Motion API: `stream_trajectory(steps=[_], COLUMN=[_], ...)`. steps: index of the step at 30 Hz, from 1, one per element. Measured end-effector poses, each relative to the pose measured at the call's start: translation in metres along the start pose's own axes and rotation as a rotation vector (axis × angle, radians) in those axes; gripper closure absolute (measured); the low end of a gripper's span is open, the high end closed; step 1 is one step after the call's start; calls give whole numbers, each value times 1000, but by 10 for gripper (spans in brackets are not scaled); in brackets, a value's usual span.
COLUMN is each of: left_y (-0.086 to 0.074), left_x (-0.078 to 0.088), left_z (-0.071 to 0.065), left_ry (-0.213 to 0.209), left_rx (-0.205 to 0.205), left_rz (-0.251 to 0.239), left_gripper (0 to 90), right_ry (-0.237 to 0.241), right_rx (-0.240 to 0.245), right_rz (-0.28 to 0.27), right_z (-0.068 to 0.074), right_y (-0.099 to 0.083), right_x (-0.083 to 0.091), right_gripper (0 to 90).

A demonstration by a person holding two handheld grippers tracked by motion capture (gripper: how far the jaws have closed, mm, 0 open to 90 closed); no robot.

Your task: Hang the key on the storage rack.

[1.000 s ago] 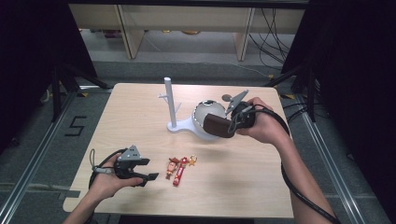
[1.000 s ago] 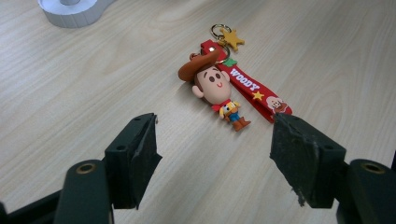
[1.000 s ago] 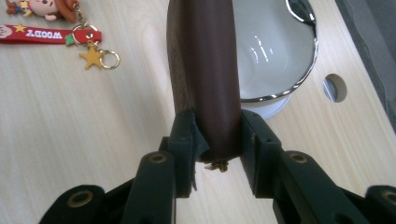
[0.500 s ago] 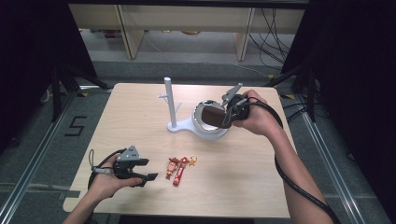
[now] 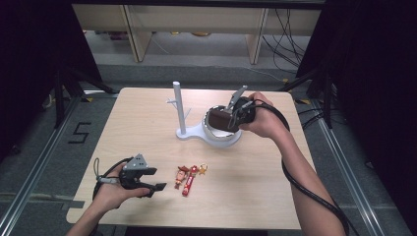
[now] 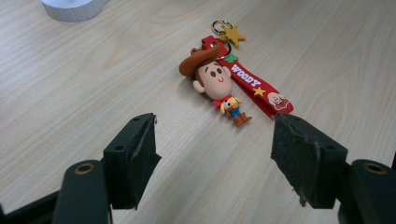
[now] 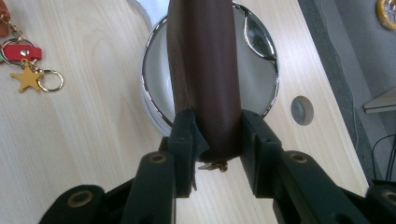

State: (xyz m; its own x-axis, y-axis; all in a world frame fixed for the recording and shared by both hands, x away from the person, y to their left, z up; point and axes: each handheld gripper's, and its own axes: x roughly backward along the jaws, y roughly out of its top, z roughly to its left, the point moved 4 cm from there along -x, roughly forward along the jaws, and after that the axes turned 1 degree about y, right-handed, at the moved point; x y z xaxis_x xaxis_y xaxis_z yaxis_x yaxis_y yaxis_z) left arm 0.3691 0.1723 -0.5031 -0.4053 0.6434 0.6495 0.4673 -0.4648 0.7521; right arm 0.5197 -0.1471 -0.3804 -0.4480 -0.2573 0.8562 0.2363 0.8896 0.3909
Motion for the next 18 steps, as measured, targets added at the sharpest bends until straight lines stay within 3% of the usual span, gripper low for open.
stream_trajectory(steps=[2,9,10,18], left_y=[0,-1,-1,-2], left_x=[0,1,0,0], left_z=[0,1,0,0], left_ry=[0,0,1,1], left_rx=[0,-17,3,9], left_rz=[0,14,-2,-3], left_gripper=[301,301,301,299], right_ry=[-16,-4,-10,-8], right_rx=[6,-15,-9,-14], right_rz=[8,4,2,5], right_z=[-2,-3,-4,-6], right_y=[0,4,4,5], right_x=[-1,-10,-11,-21], right_gripper=[689,689,689,688])
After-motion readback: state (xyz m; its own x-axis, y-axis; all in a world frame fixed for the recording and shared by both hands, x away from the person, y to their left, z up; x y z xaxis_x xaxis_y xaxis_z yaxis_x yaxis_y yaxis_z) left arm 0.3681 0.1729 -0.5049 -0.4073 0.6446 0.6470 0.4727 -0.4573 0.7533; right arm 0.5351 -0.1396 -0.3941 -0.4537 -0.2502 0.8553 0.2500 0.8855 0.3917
